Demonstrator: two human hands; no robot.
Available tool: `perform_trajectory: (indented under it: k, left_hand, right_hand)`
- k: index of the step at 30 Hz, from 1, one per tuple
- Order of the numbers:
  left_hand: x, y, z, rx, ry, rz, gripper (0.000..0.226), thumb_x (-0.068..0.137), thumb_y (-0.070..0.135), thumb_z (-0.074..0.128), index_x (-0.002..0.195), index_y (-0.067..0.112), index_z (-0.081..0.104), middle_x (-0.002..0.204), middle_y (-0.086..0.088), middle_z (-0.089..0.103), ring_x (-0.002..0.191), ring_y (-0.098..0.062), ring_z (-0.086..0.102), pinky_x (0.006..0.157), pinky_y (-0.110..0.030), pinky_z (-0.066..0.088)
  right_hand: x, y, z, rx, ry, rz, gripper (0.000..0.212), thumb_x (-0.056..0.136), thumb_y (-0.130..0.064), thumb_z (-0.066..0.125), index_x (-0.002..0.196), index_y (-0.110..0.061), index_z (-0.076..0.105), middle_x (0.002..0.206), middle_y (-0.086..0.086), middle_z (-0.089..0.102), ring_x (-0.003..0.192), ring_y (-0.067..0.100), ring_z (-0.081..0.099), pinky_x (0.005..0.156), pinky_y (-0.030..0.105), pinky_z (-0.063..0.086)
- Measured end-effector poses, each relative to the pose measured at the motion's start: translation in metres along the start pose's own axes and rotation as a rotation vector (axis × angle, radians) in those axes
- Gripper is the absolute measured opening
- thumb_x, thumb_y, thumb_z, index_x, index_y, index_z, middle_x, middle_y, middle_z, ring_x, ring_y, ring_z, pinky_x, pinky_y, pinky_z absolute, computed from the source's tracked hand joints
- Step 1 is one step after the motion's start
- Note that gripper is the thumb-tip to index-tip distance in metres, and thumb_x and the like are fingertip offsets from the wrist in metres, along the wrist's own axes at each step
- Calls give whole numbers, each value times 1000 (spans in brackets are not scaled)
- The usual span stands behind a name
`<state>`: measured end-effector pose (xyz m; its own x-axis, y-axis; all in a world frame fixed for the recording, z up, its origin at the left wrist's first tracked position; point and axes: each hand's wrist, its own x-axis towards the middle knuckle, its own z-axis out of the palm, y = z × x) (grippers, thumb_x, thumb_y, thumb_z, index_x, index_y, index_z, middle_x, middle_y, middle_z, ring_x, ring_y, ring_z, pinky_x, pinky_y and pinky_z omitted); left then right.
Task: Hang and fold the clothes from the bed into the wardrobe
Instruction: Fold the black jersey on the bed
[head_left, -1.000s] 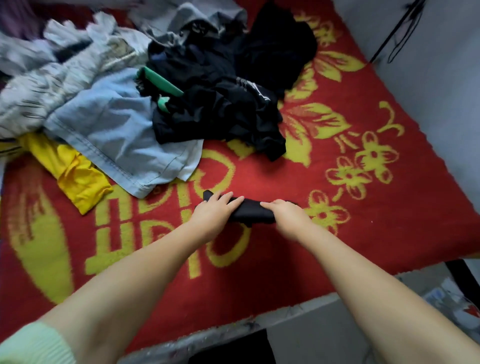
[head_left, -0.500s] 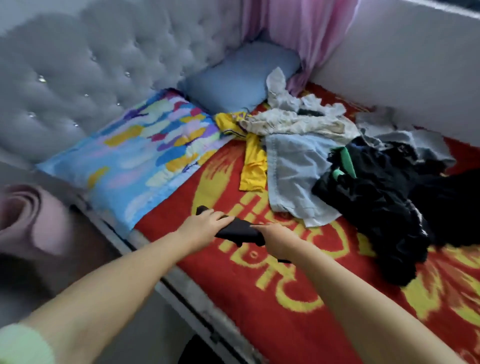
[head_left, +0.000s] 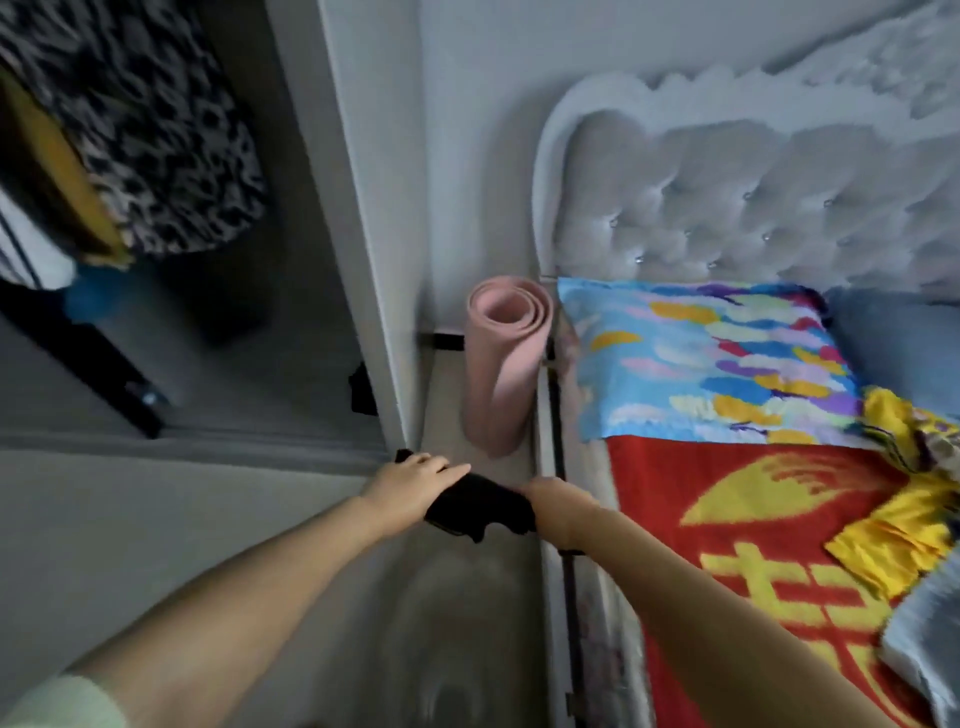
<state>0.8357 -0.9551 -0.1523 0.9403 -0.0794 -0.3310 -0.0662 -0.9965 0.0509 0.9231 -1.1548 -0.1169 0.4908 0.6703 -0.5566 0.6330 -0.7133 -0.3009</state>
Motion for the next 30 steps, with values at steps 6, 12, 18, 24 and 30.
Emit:
perform_trajectory:
  k: [6,12,18,24,30]
  left_hand:
    - [-105,-119,24,-76,-24,-192,64,95,12,43,151,27,17,143,-6,38,128,-30,39,92,-40,43]
    - [-200,-249,56,-134,-65,-351,58,97,24,43,150,31,21,138,-6,44,123,-27,45,91,-37,45]
    - [-242,-349,69,-179,-76,-435,62,95,24,46,149,33,18,140,-3,41,123,-25,43,92,-37,43]
    - [-206,-418,74,-177,-88,-428,59,94,22,41,148,36,21,138,-5,43,119,-28,48,87,-41,45]
    - [-123,-513,48,-164,-145,-336,51,96,28,42,145,34,28,132,-8,48,114,-30,53,91,-41,45]
  right_hand:
    - [84,-135,15,-115,-94,-172,45,93,-23,54,138,-25,48,125,9,60,110,28,58,92,36,49]
    - [166,-285,22,-220,-188,-338,46,96,-15,48,140,-27,45,129,9,59,116,28,55,97,34,43]
    - [223,-381,17,-245,-229,-422,40,95,-21,49,135,-29,51,119,7,63,108,27,58,84,33,44]
    - [290,-403,-10,-262,-238,-376,42,97,-21,44,138,-29,48,122,8,61,110,29,57,92,38,46]
    - [390,-402,-57,-161,-239,-298,37,98,-16,44,133,-20,54,125,8,60,113,28,57,100,40,44]
